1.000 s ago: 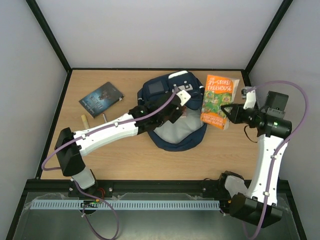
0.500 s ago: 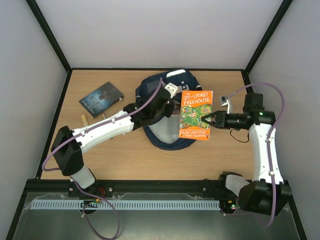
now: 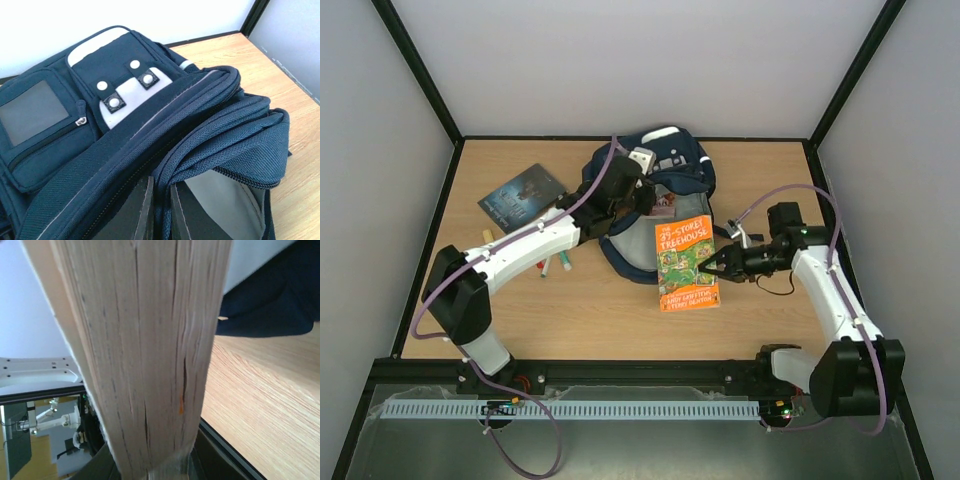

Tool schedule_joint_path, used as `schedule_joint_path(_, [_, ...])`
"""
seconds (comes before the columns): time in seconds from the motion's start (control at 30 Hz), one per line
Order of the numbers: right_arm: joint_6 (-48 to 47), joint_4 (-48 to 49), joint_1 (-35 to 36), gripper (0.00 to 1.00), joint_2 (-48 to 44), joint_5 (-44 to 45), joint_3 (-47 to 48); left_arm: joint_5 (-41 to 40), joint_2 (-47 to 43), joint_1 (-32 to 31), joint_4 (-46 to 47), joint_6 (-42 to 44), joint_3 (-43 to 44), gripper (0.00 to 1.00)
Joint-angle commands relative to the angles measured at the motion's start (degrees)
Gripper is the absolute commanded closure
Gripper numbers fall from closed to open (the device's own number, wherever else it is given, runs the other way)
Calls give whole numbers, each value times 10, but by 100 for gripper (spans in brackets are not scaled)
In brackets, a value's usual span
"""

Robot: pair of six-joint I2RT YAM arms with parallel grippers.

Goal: Pack the student bag
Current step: Place the book in the student bag.

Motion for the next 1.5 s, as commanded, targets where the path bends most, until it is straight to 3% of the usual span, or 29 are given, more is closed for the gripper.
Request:
schedule_joint_path(0.0, [49,58,17,99,-6,5,-32,19,-9,4,53,-26,34,98])
schedule_joint_path(0.5, [61,116,52,99,206,-25,44,67,-47,-76,44,61,21,98])
schedule_joint_path(0.8, [91,246,52,99,304,5,32,42,-44,-134,24,96,38,97])
schedule_joint_path(1.1, [151,423,52,99,366,8,34,34,-49,-147,15,102,19,98])
schedule_joint_path(1.23, [154,438,52,99,402,38,65,30,-51,-147,15,105,7,98])
schedule_joint_path(1.3, [159,441,52,95,407,54,75,27,-53,-146,15,105,5,98])
schedule_joint_path(1.47, [147,401,52,62,378,93,81,13,-62,-147,21,109,-8,98])
